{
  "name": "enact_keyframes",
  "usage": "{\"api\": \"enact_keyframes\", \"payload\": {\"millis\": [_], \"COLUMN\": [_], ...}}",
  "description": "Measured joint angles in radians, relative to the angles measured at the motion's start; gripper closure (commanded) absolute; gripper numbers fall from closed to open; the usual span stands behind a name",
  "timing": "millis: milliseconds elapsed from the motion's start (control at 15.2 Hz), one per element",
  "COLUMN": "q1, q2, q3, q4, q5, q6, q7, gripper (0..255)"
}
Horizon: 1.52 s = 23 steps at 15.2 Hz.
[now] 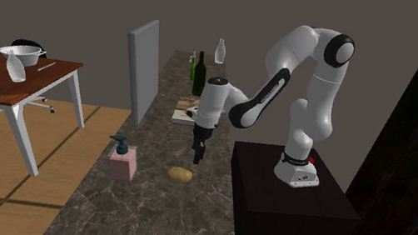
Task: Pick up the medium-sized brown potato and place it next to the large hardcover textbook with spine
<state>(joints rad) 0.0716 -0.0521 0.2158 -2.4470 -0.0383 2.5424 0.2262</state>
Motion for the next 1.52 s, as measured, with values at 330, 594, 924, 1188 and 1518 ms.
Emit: {"api": "enact_keyframes", "payload": {"millis": [330, 594, 924, 1188, 1518], "q1": [0.021, 0.030, 0.039, 0.039, 0.039], "q2": [0.187, 0.249, 0.310, 0.313, 0.313], "q3": [0.010, 0.000, -0.016, -0.017, -0.018], "q4": [0.097, 0.116, 0.128, 0.127, 0.127], "q5": [-0.083, -0.116, -0.150, -0.151, -0.151], "q6": [0.092, 0.134, 0.181, 0.185, 0.185], "q7": [0.104, 0.132, 0.156, 0.156, 0.157], "gripper": [0, 0, 0, 0, 255]}}
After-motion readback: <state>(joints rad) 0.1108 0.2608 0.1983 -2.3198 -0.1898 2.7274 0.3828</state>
